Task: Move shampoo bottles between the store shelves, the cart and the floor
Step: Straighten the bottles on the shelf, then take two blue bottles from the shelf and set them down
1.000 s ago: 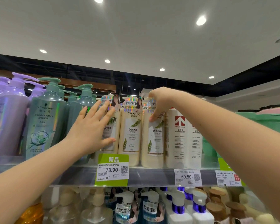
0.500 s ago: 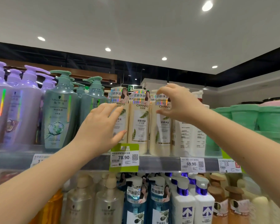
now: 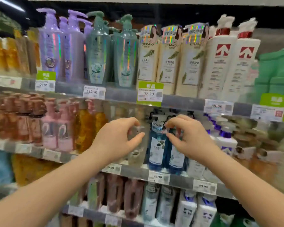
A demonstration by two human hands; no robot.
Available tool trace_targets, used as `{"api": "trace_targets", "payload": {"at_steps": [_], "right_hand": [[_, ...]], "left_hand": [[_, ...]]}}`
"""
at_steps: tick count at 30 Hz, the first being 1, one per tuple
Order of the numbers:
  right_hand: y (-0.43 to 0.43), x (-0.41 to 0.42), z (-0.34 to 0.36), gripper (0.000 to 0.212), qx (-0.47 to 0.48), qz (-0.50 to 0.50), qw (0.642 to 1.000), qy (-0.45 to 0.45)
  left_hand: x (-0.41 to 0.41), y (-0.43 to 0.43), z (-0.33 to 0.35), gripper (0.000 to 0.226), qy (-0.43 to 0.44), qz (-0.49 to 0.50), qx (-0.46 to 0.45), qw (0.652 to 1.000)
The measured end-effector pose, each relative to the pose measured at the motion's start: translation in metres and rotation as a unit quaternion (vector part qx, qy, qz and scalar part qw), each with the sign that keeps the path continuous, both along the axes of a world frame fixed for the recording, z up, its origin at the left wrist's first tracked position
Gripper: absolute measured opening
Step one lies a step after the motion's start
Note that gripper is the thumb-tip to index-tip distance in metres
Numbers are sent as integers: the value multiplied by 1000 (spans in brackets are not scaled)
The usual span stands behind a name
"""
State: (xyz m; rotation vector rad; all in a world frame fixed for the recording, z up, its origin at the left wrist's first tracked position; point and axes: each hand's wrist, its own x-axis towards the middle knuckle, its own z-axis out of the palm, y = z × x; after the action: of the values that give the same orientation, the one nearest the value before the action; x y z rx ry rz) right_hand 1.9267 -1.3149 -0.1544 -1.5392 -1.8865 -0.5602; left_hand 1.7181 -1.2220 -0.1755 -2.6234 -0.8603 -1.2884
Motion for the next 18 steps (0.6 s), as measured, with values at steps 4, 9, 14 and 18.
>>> {"api": "trace_targets", "payload": {"at_steps": [4, 9, 14, 18], "right_hand": [[-4, -5, -94, 16, -103, 32, 992, 59], [-18, -26, -205, 18, -242, 17, 960, 140], [-27, -50, -302, 15, -359, 3, 916, 180], [-26, -74, -378, 13, -437, -39, 873, 214]], "left_hand": [[-17, -26, -77, 26, 63, 28, -93, 993], [-47, -50, -169, 23, 125, 62, -208, 968], [-78, -52, -257, 27, 195, 84, -312, 926], [-100, -44, -335, 32, 235, 81, -379, 891]]}}
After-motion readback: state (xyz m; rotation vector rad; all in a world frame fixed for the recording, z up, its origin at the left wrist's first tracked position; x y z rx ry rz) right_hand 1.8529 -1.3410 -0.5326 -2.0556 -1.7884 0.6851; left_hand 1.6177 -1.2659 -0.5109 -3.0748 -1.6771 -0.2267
